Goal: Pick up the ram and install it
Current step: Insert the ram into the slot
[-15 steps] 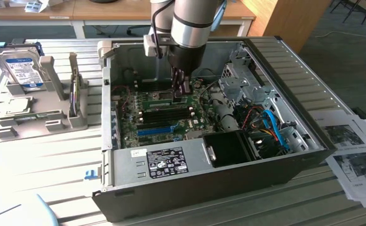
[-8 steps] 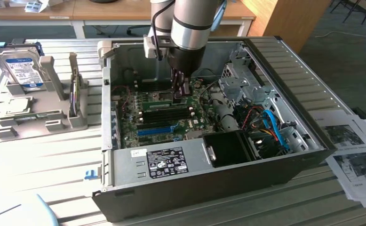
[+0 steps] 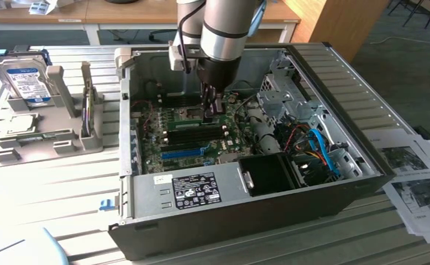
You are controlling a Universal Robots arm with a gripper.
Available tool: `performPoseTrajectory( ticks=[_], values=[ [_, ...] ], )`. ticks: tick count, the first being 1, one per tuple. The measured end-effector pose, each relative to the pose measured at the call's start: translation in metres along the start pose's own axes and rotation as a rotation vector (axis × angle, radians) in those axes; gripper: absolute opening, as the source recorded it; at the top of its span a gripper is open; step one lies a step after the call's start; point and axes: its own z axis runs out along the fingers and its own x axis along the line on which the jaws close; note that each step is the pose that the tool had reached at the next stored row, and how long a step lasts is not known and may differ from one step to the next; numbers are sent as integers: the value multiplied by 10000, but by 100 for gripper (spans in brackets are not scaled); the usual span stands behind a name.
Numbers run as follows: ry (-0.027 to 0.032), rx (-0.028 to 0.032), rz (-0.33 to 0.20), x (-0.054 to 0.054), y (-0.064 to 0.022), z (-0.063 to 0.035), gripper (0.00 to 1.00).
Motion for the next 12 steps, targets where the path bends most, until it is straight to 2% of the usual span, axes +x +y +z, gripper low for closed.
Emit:
performPoseTrajectory(
  ticks=[12],
  values=[
    [1,0,0,1,-3,60,11]
  ],
)
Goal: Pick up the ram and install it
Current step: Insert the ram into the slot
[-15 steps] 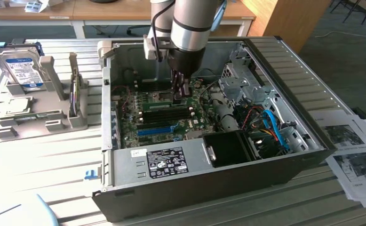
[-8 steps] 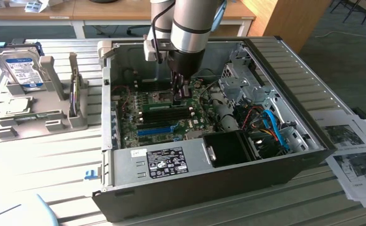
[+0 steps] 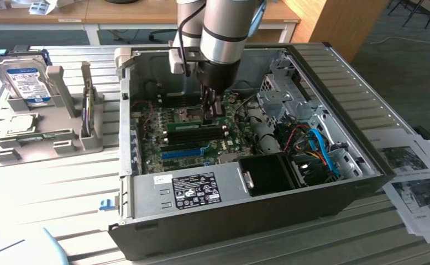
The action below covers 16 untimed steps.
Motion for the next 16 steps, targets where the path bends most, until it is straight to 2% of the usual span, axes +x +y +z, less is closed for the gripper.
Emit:
performPoseTrajectory(
  ticks=[10,16],
  values=[
    [-1,0,2,0,-1,14,11],
    [-1,0,0,-1,-48,11,11]
  ],
)
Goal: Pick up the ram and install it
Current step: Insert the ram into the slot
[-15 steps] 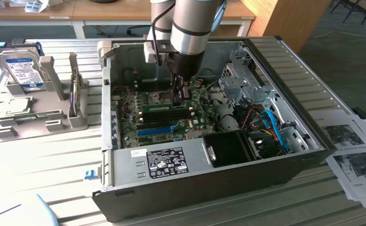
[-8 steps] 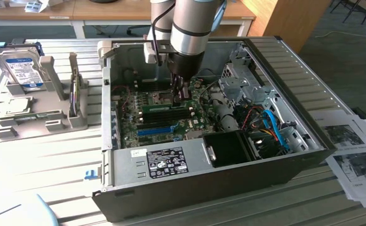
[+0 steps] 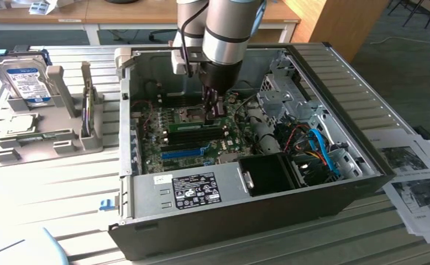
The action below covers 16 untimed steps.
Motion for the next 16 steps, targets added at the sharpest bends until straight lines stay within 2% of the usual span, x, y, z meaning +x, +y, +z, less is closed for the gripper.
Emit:
performPoseTrajectory(
  ticks=[16],
  values=[
    [0,0,-1,27,-12,-1,11]
  ],
)
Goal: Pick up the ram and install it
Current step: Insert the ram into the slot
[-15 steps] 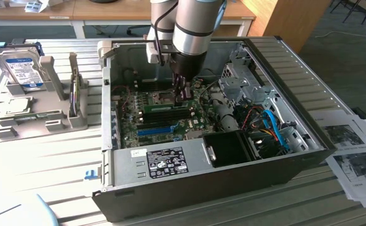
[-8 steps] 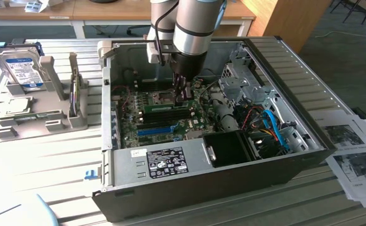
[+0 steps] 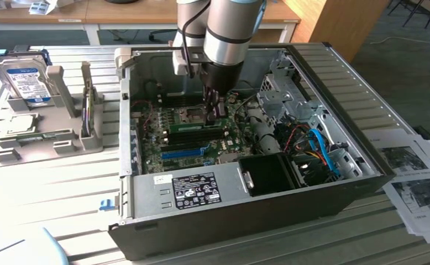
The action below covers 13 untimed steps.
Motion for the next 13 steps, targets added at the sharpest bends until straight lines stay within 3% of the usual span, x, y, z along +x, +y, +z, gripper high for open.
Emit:
performPoseTrajectory(
  ticks=[13],
  values=[
    [1,0,1,34,0,0,11]
  ],
)
